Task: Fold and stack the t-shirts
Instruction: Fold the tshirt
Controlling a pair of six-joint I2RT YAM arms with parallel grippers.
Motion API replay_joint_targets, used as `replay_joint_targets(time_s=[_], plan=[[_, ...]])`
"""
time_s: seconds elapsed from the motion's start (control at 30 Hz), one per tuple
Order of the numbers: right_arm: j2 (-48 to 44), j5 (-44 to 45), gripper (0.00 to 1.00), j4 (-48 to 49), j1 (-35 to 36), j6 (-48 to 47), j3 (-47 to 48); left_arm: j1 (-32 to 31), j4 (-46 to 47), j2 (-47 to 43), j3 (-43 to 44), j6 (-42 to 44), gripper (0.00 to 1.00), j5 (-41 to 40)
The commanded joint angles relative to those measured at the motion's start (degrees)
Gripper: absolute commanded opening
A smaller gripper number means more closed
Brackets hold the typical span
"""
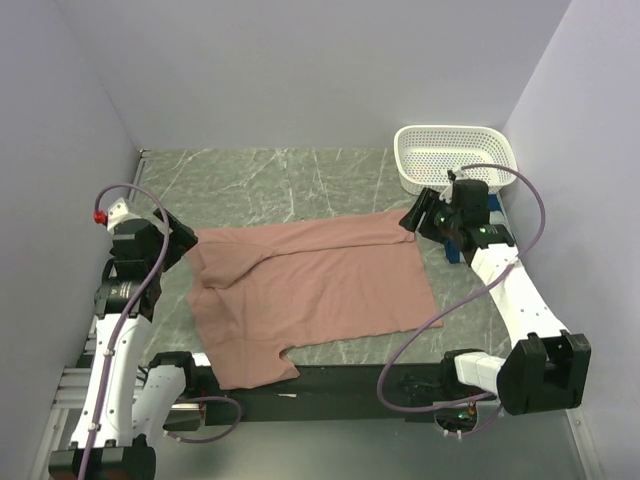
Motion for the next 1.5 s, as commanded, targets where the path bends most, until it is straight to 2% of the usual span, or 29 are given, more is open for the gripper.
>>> replay_joint_targets(time_s=[0.0,0.1,0.27,0.63,0.7,0.8,0.9,1.1,1.23,1.33,1.47], plan=[[-4.4,-3.9,0.66,4.7,-0.4,2.4,-3.3,0.0,6.0,-2.2,-1.3,5.5,0.99,0.5],[-6.4,-3.9,0.66,6.1,-0.4,2.3,-5.5,-0.1,8.3,-3.0,-4.2,5.3,1.0,-0.9],[-5.1,-2.8,0.66,1.4,-0.4,0.2,-3.2,-0.1,13.4,-3.3,-9.8,4.2,0.99,-1.0],[-6.0,-1.4,0.66,-3.0,-1.5,1.2,-1.0,0.0,12.0,4.1,-8.2,5.3,0.99,-0.8],[-6.1,-6.3,0.66,-1.2,-2.6,1.6,0.2,0.1,13.0,3.8,-8.8,6.5,0.99,-0.6],[-6.0,-3.0,0.67,0.0,-3.5,-0.8,0.0,0.0,11.9,3.5,-8.4,7.0,0.99,-2.5],[-2.9,-5.2,0.66,4.0,-4.1,-0.9,-0.7,0.0,13.3,4.0,-8.4,6.2,0.99,-1.4],[6.5,-7.8,0.61,13.7,-4.1,1.4,-2.0,0.0,13.1,12.3,-2.8,4.3,0.96,-2.5],[13.9,-5.3,0.59,13.2,-4.1,-0.1,1.9,0.0,14.4,21.5,1.7,3.2,0.94,-1.1],[18.0,-3.3,0.59,12.6,-4.1,-1.6,4.4,0.0,16.4,27.2,4.5,2.9,0.87,0.3],[22.9,-2.3,0.57,12.5,-6.0,-2.1,6.8,0.0,16.0,33.7,6.8,3.5,0.83,-0.3]])
